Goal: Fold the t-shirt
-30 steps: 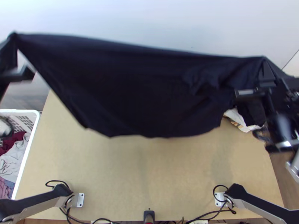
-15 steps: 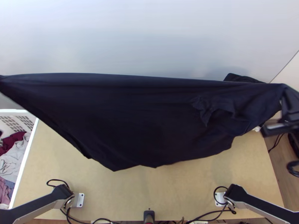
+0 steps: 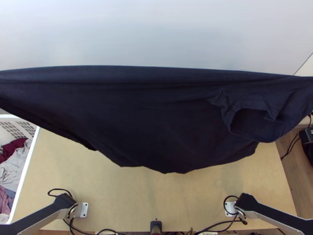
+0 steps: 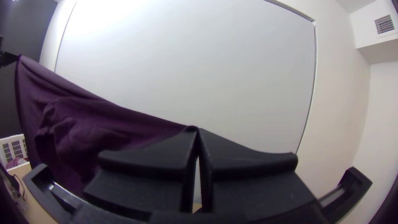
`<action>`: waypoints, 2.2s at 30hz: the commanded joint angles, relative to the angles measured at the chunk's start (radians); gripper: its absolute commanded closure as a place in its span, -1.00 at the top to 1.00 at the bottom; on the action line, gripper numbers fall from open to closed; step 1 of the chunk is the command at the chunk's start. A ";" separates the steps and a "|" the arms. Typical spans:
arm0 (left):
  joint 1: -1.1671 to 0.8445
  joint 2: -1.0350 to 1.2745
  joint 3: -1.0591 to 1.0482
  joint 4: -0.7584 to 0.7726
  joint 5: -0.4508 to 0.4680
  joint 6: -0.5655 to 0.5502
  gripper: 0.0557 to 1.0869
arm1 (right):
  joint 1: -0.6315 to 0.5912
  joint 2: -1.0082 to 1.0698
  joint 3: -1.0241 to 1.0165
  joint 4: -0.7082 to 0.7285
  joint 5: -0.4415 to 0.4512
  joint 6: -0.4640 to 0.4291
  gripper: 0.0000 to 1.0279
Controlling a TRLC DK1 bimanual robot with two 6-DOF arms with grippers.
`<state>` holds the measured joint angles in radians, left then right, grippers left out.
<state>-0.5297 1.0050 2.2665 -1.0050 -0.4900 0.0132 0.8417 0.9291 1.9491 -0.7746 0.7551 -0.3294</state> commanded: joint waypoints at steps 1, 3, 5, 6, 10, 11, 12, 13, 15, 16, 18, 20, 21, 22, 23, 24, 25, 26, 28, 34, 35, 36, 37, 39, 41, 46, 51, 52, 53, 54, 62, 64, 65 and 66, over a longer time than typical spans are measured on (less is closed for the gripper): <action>0.011 -0.039 0.002 -0.049 0.033 0.008 -0.92 | 0.000 0.001 0.051 -0.066 0.004 -0.007 -0.95; 0.011 -0.049 0.002 -0.098 0.073 0.007 -0.92 | 0.000 -0.006 0.051 -0.104 0.001 0.007 -0.95; 0.016 -0.055 0.002 -0.139 0.120 0.007 -0.92 | 0.000 -0.009 0.051 -0.147 -0.010 0.050 -0.95; 0.025 -0.055 0.002 -0.156 0.149 0.005 -0.92 | 0.000 -0.010 0.051 -0.173 -0.014 0.078 -0.95; 0.108 -0.055 -0.002 -0.233 0.311 -0.024 -0.92 | 0.000 -0.010 0.047 -0.315 -0.068 0.230 -0.95; 0.129 -0.055 -0.007 -0.248 0.350 -0.030 -0.92 | 0.000 -0.010 0.042 -0.338 -0.085 0.257 -0.95; 0.154 -0.055 -0.009 -0.268 0.398 -0.036 -0.92 | 0.000 -0.010 0.036 -0.357 -0.103 0.280 -0.95; 0.183 -0.055 -0.013 -0.288 0.450 -0.041 -0.92 | 0.000 -0.009 0.033 -0.373 -0.119 0.296 -0.95; 0.254 -0.055 -0.018 -0.316 0.556 -0.041 -0.92 | 0.000 -0.003 0.031 -0.377 -0.140 0.313 -0.95; 0.290 -0.055 -0.018 -0.319 0.608 -0.041 -0.92 | 0.000 0.002 0.031 -0.377 -0.151 0.314 -0.95; 0.359 -0.049 -0.018 -0.316 0.692 -0.041 -0.92 | 0.002 0.014 0.030 -0.377 -0.157 0.317 -0.95; 0.422 -0.045 -0.018 -0.308 0.762 -0.041 -0.92 | 0.007 0.027 0.025 -0.368 -0.161 0.325 -0.95; 0.458 -0.040 -0.021 -0.308 0.794 -0.042 -0.92 | 0.013 0.031 0.019 -0.361 -0.163 0.328 -0.95; 0.487 -0.037 -0.033 -0.303 0.814 -0.050 -0.92 | 0.019 0.033 0.005 -0.351 -0.163 0.332 -0.95; 0.504 -0.034 -0.051 -0.297 0.818 -0.058 -0.92 | 0.022 0.033 -0.015 -0.338 -0.163 0.337 -0.95; 0.507 -0.029 -0.073 -0.291 0.818 -0.070 -0.92 | 0.030 0.033 -0.044 -0.324 -0.165 0.340 -0.95; 0.507 -0.025 -0.099 -0.276 0.817 -0.090 -0.92 | 0.036 0.028 -0.078 -0.305 -0.165 0.342 -0.95; 0.507 -0.022 -0.131 -0.248 0.817 -0.107 -0.92 | 0.043 0.019 -0.119 -0.276 -0.165 0.343 -0.95; 0.508 -0.020 -0.211 -0.198 0.812 -0.134 -0.92 | 0.056 0.008 -0.197 -0.213 -0.165 0.342 -0.95; 0.502 -0.003 -0.521 0.013 0.768 -0.208 -0.92 | -0.012 0.004 -0.447 -0.020 -0.255 0.340 -0.95; 0.497 0.001 -0.576 0.057 0.757 -0.211 -0.92 | -0.072 0.005 -0.495 0.031 -0.326 0.342 -0.95; 0.485 0.007 -0.622 0.101 0.737 -0.210 -0.92 | -0.142 0.008 -0.544 0.086 -0.404 0.343 -0.95; 0.462 0.015 -0.664 0.148 0.708 -0.210 -0.92 | -0.208 0.013 -0.584 0.130 -0.476 0.348 -0.95; 0.402 0.043 -0.722 0.213 0.636 -0.208 -0.92 | -0.294 0.033 -0.651 0.189 -0.542 0.362 -0.95; 0.379 0.080 -0.765 0.258 0.613 -0.213 -0.92 | -0.355 0.060 -0.719 0.268 -0.579 0.363 -0.95; 0.375 0.185 -0.880 0.442 0.591 -0.237 -0.92 | -0.503 0.206 -0.808 0.452 -0.674 0.409 -0.95; 0.401 0.311 -0.975 0.618 0.565 -0.240 -0.92 | -0.598 0.435 -0.802 0.612 -0.705 0.467 -0.95; 0.405 0.340 -0.987 0.655 0.559 -0.242 -0.92 | -0.612 0.487 -0.791 0.641 -0.706 0.480 -0.95; 0.410 0.373 -0.993 0.687 0.553 -0.245 -0.92 | -0.619 0.544 -0.770 0.658 -0.708 0.492 -0.95; 0.415 0.406 -0.993 0.709 0.551 -0.252 -0.92 | -0.625 0.603 -0.747 0.669 -0.708 0.506 -0.95; 0.430 0.659 -0.963 0.904 0.507 -0.269 -0.92 | -0.650 0.972 -0.483 0.684 -0.708 0.583 -0.95; 0.438 0.716 -0.937 0.914 0.507 -0.271 -0.92 | -0.655 1.031 -0.426 0.664 -0.706 0.598 -0.95; 0.442 0.745 -0.926 0.925 0.507 -0.274 -0.92 | -0.658 1.057 -0.401 0.655 -0.706 0.606 -0.95; 0.447 0.770 -0.917 0.936 0.505 -0.274 -0.92 | -0.662 1.080 -0.384 0.650 -0.706 0.612 -0.95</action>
<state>-0.1043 1.5890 1.3132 -0.1684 0.0326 -0.2527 0.2100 1.7821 1.4044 -0.1135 0.0509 0.2325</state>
